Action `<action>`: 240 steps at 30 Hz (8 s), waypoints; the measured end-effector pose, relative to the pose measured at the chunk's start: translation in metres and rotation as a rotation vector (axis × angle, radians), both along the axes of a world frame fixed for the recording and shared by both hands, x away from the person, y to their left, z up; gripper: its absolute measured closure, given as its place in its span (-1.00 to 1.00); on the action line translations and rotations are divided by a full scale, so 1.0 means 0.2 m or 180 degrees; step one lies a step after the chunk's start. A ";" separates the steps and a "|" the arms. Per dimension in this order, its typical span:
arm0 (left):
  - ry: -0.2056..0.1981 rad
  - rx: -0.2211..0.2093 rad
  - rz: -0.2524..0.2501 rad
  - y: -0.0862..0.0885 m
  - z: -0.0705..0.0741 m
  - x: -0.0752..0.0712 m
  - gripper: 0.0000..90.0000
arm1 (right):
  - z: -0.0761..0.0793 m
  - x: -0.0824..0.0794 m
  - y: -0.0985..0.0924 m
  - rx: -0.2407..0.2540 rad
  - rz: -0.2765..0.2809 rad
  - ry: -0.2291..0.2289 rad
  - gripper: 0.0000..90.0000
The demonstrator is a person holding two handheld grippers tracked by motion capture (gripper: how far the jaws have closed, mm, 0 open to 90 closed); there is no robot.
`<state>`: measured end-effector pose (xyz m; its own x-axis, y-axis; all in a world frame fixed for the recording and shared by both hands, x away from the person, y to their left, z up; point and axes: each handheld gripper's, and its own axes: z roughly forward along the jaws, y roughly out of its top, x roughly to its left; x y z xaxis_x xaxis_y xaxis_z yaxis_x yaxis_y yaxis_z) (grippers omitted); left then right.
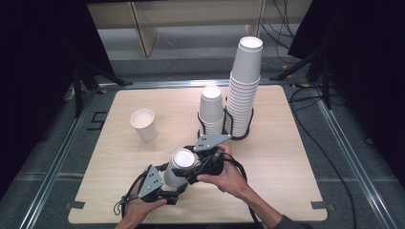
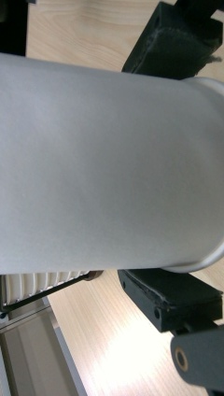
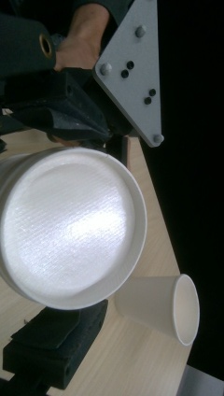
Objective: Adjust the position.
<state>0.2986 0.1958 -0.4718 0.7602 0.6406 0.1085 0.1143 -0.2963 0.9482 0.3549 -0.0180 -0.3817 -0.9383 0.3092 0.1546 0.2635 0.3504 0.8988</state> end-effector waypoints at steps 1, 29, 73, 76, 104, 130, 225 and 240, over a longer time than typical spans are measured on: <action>-0.0010 0.0061 0.0009 0.00 0.00 0.00 -0.72 | 0.00 0.00 -0.01 -0.0036 0.0017 -0.0025 -0.64; -0.0221 0.0963 -0.0243 -0.03 0.04 -0.05 -0.71 | -0.04 -0.01 -0.02 -0.0574 0.0374 0.0153 -0.53; -0.0379 -0.0165 -0.0216 0.04 0.08 -0.05 -0.77 | 0.03 0.05 -0.12 0.0294 0.0344 0.0659 -0.52; -0.0353 -0.0102 -0.0235 0.04 0.08 -0.05 -0.75 | 0.05 0.04 -0.12 0.0119 0.0247 0.0560 -0.58; 0.0228 0.1068 -0.0629 -0.02 0.07 -0.05 -0.68 | 0.06 -0.10 -0.06 -0.1358 0.0804 -0.0662 -0.58; 0.0103 0.1518 -0.0837 -0.03 0.09 -0.07 -0.67 | -0.16 -0.15 0.08 -0.2200 0.1187 -0.0947 -0.57; 0.0375 -0.0576 -0.0395 0.08 0.18 -0.03 -0.72 | -0.12 -0.01 -0.11 -0.0949 0.0902 -0.0556 -0.65; 0.0382 -0.0236 -0.0368 0.05 0.20 -0.04 -0.72 | -0.19 -0.08 0.00 -0.1366 0.0970 -0.0704 -0.64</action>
